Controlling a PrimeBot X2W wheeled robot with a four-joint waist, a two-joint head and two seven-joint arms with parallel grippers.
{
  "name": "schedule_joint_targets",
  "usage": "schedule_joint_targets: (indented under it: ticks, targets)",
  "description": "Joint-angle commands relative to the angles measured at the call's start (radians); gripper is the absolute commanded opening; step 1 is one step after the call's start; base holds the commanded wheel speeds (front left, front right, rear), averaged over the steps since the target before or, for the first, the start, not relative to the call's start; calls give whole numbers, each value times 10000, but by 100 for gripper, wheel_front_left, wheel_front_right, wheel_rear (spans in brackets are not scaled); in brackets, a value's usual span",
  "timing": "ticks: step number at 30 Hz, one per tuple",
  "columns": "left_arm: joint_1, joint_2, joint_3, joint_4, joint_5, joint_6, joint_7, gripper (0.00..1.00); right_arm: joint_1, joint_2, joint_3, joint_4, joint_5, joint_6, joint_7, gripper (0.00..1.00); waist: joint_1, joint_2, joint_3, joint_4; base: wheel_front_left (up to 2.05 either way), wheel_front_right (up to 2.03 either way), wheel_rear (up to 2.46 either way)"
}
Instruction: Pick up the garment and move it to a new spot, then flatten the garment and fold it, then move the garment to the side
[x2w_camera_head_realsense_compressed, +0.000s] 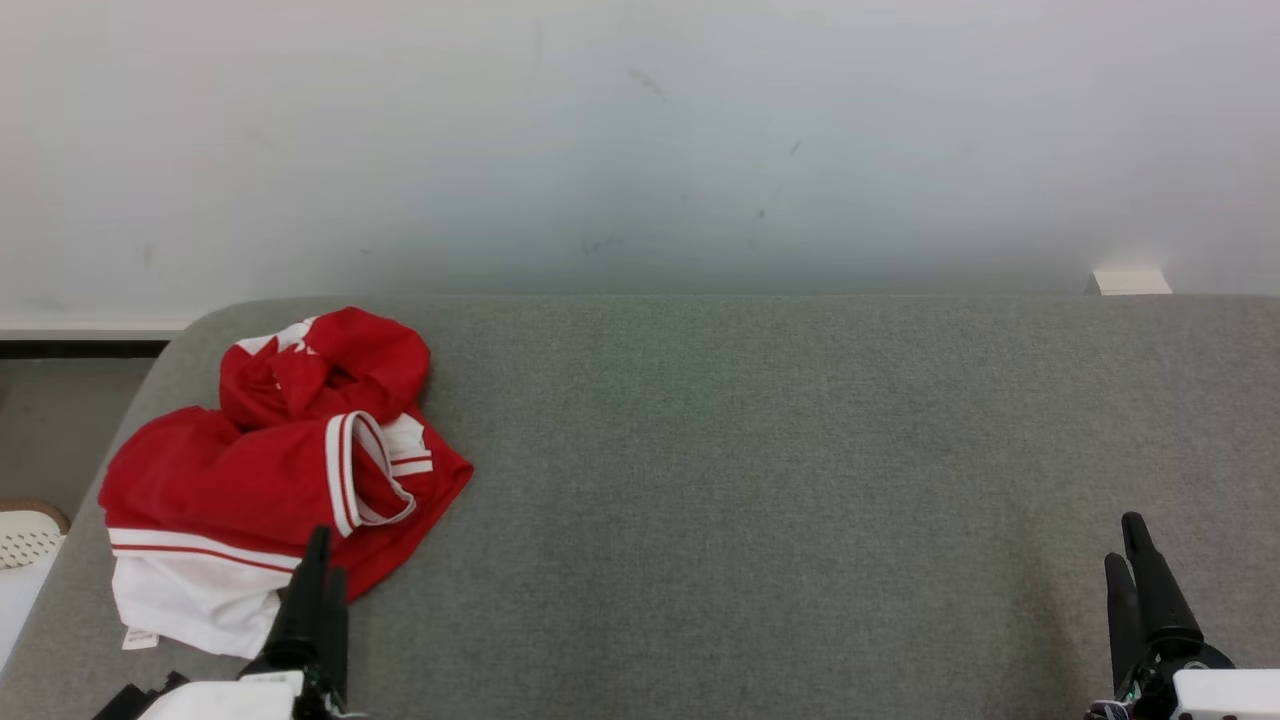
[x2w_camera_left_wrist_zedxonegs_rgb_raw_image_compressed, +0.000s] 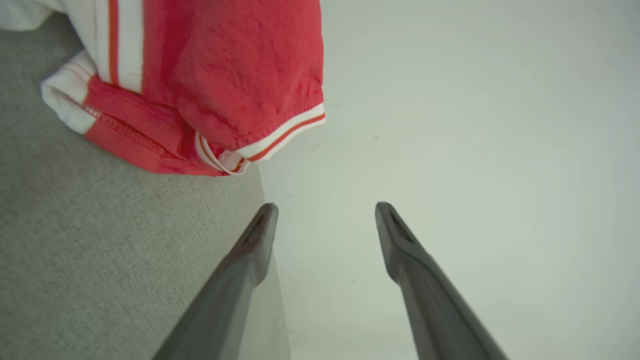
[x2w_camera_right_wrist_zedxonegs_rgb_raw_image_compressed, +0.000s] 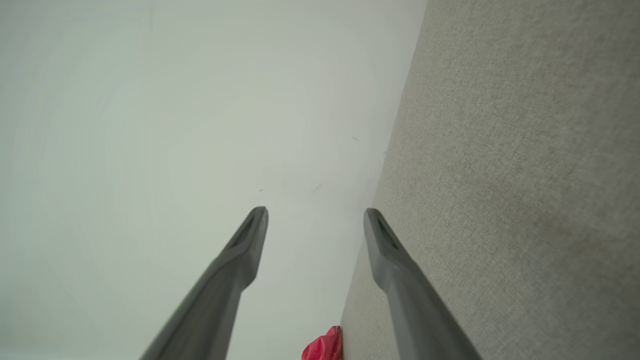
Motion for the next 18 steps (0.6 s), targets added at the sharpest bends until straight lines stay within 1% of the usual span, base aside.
schedule_joint_targets:
  ticks: [1, 7, 8, 13, 18]
  targets:
    - [-235, 68, -53, -283, 514, -34, -144, 100, -203, -210, 151, -313, -398, -2, -158, 100, 0, 0, 1, -4, 0, 0, 0]
    - [-229, 76, -139, -360, 1620, -37, -400, 100, -214, -312, 532, -506, -1353, -3, -445, 100, 0, 0, 2, -9, 0, 0, 0]
    - [-229, 76, -139, -360, 1620, -37, -400, 100, -214, -312, 532, -506, -1353, -3, -445, 100, 0, 0, 2, -9, 0, 0, 0]
    - [-218, 83, -223, -482, 2633, -40, -599, 100, -196, -371, 802, -664, -2504, -4, -648, 100, 0, 0, 4, -16, 0, 0, 0]
    - [-248, 90, -286, -611, 3702, -43, -791, 100, -163, -359, 963, -824, -3377, -5, -841, 100, 0, 0, 8, -9, 0, 0, 0]
